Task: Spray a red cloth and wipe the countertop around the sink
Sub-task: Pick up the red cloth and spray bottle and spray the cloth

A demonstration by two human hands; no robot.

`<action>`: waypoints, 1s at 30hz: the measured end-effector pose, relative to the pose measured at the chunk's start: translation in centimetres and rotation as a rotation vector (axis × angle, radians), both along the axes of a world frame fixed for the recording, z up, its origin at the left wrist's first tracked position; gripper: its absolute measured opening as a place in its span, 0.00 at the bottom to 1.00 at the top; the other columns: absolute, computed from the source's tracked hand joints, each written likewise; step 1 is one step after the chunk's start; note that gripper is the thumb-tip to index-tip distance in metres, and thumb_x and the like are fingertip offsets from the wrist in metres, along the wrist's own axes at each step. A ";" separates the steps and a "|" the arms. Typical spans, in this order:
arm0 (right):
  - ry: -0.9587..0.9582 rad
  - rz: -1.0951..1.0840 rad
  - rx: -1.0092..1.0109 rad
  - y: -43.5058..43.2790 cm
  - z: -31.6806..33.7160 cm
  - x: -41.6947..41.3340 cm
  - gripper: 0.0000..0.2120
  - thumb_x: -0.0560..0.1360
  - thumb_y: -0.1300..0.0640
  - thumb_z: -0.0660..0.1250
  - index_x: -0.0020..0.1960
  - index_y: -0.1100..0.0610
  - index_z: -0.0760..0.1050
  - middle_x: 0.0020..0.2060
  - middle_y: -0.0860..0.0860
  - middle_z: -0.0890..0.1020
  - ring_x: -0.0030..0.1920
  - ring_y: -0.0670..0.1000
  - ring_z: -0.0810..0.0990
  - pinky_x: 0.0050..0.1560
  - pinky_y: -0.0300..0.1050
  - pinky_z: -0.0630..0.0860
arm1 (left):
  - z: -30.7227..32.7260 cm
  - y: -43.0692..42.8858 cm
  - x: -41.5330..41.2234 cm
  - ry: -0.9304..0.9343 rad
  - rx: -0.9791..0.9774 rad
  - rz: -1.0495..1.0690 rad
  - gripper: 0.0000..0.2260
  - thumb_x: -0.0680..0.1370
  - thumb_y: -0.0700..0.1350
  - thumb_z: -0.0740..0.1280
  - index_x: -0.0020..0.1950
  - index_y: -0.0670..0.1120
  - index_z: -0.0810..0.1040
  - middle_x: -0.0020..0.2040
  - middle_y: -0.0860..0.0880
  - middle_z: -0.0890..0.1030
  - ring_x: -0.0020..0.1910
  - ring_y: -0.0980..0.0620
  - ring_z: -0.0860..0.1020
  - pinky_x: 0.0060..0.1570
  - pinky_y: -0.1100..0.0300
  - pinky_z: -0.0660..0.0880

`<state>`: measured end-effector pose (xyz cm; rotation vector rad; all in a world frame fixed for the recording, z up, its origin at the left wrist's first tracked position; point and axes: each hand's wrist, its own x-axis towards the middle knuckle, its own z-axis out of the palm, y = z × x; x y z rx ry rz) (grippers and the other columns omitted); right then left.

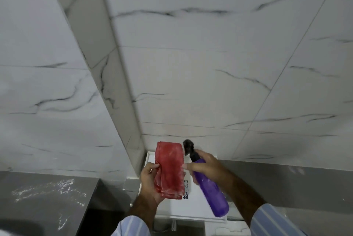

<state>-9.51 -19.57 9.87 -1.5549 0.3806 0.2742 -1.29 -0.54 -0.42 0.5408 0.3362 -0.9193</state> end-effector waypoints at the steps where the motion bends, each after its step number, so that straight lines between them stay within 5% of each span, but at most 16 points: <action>1: 0.009 0.026 -0.005 0.6 0.4 -0.2 0.11 0.71 0.56 0.79 0.52 0.48 0.84 0.35 0.52 0.86 0.31 0.50 0.83 0.33 0.43 0.80 | 0.3 -0.1 -0.3 -0.001 0.030 0.041 0.30 0.67 0.46 0.67 0.70 0.41 0.74 0.55 0.35 0.77 0.52 0.34 0.79 0.57 0.43 0.76; 4: 0.098 0.037 -0.072 2.1 0.4 -0.5 0.06 0.68 0.54 0.80 0.42 0.52 0.85 0.33 0.53 0.85 0.29 0.51 0.82 0.34 0.44 0.78 | 1.0 -0.3 -0.9 0.004 0.098 0.082 0.31 0.68 0.47 0.66 0.71 0.42 0.73 0.57 0.36 0.78 0.53 0.35 0.79 0.59 0.45 0.75; 8: 0.223 0.026 -0.068 2.7 0.7 -0.8 0.18 0.65 0.52 0.83 0.50 0.58 0.83 0.35 0.53 0.87 0.31 0.53 0.84 0.34 0.44 0.81 | 2.3 -0.1 -1.7 -0.010 0.115 0.087 0.31 0.71 0.48 0.62 0.73 0.39 0.73 0.60 0.34 0.78 0.55 0.34 0.79 0.62 0.43 0.74; 14: 0.303 0.065 -0.040 2.5 1.6 -0.5 0.18 0.62 0.54 0.84 0.48 0.57 0.83 0.35 0.55 0.86 0.31 0.52 0.84 0.33 0.44 0.81 | 3.9 0.6 -2.3 -0.026 0.140 0.112 0.26 0.73 0.48 0.59 0.69 0.39 0.73 0.55 0.35 0.79 0.53 0.34 0.79 0.60 0.45 0.74; 27: 0.188 0.047 -0.054 3.9 0.1 0.2 0.11 0.64 0.60 0.80 0.44 0.57 0.81 0.33 0.55 0.84 0.29 0.54 0.80 0.35 0.46 0.78 | 4.3 1.7 -2.4 -0.020 0.125 0.150 0.25 0.71 0.47 0.61 0.67 0.39 0.74 0.54 0.36 0.79 0.52 0.36 0.78 0.58 0.47 0.74; 30: 0.069 -0.075 -0.049 4.2 -1.1 0.6 0.17 0.66 0.59 0.78 0.53 0.52 0.82 0.36 0.52 0.87 0.33 0.52 0.84 0.38 0.46 0.81 | 4.3 2.0 -2.2 -0.018 0.119 0.171 0.22 0.72 0.46 0.60 0.63 0.38 0.77 0.52 0.36 0.79 0.50 0.36 0.78 0.57 0.47 0.74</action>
